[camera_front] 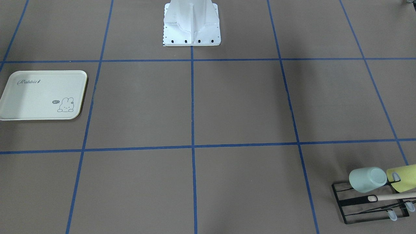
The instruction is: Left arm grabs green cup and hands to right arm on tray
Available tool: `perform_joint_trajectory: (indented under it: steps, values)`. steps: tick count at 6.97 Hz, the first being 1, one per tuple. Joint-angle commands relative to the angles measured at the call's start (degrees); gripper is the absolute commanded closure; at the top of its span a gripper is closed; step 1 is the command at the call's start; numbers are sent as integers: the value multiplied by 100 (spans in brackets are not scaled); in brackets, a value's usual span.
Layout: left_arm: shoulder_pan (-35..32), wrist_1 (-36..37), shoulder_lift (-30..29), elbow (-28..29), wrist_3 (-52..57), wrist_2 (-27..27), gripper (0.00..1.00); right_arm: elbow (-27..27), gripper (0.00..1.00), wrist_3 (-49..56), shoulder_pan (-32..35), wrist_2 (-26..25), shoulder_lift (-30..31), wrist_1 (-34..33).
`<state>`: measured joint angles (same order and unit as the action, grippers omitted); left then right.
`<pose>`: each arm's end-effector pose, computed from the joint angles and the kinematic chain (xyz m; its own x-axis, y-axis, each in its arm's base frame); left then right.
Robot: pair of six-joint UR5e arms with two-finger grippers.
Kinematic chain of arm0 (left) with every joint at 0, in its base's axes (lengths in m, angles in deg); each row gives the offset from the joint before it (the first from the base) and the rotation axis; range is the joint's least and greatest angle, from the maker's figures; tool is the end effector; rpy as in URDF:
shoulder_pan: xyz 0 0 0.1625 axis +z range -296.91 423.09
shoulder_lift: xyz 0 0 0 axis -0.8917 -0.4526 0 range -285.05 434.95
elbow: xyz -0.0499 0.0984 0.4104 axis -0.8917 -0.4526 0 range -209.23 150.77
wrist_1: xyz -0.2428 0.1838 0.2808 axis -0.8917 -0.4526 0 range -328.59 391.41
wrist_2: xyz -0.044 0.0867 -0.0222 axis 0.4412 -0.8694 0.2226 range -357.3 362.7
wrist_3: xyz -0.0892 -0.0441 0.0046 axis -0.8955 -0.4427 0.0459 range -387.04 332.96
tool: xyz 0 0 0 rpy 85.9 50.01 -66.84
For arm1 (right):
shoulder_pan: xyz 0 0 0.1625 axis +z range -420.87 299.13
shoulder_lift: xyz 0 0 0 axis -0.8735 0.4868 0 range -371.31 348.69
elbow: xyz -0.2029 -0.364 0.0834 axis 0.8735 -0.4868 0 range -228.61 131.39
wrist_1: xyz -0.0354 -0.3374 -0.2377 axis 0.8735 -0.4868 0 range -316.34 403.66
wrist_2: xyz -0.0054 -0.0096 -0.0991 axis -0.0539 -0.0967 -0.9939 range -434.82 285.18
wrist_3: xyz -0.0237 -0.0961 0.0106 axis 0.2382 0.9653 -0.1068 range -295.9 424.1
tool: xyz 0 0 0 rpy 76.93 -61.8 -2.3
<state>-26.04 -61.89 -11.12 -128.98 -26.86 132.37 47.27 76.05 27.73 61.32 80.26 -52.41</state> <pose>-0.0625 -0.4727 0.6066 0.7681 0.1162 -0.6297 -0.0175 0.9869 0.1607 0.0498 -0.4783 0.6298 0.6732 -0.2020 0.7114 0.1676 0.9786 0.1193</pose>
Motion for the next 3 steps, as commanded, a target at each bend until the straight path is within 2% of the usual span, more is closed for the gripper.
perform_joint_trajectory:
  steps: [1, 3]
  values:
    - [1, 1018, -757, -35, -9, -47, 0, 1, 1, 0, 0, 0, -7, 0]
    - [97, 1366, -1287, -88, -26, -73, 0, 9, 1, -9, 0, 0, 1, -9]
